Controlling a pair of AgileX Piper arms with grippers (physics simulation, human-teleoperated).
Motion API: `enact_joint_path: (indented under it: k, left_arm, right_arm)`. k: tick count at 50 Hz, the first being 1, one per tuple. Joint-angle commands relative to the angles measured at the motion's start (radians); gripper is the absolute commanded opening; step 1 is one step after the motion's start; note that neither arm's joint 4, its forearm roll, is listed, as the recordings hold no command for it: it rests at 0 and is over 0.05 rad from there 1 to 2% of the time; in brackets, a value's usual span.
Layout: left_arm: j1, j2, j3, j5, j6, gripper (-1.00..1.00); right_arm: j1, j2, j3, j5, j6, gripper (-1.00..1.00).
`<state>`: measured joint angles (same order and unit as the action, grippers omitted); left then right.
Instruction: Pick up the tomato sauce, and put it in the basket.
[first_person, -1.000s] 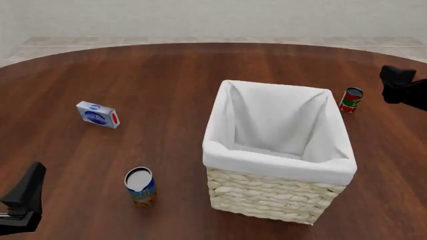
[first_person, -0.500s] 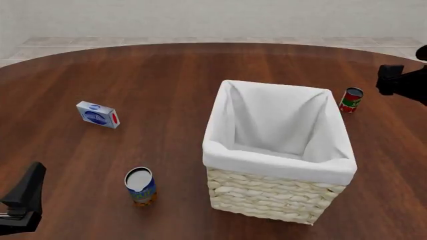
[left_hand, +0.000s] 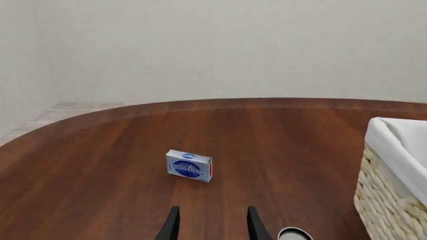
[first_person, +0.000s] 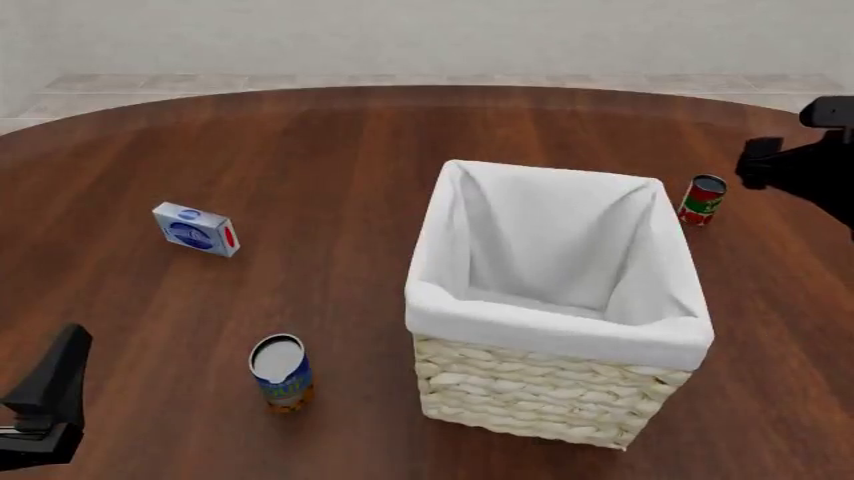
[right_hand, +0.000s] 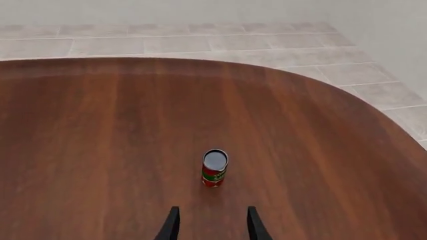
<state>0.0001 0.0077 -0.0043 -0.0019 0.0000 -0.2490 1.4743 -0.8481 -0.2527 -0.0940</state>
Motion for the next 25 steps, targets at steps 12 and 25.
enact_joint_path:
  k: [12, 25]
  left_arm:
    - [0.000, 0.000, 0.000, 0.000, 0.000, 1.00]
    - [0.000, 0.000, 0.000, 0.000, 0.000, 1.00]
  right_arm:
    - [-0.027, 0.214, -0.087, -0.111, 0.022, 1.00]
    - [-0.029, 0.319, -0.136, -0.158, 0.037, 1.00]
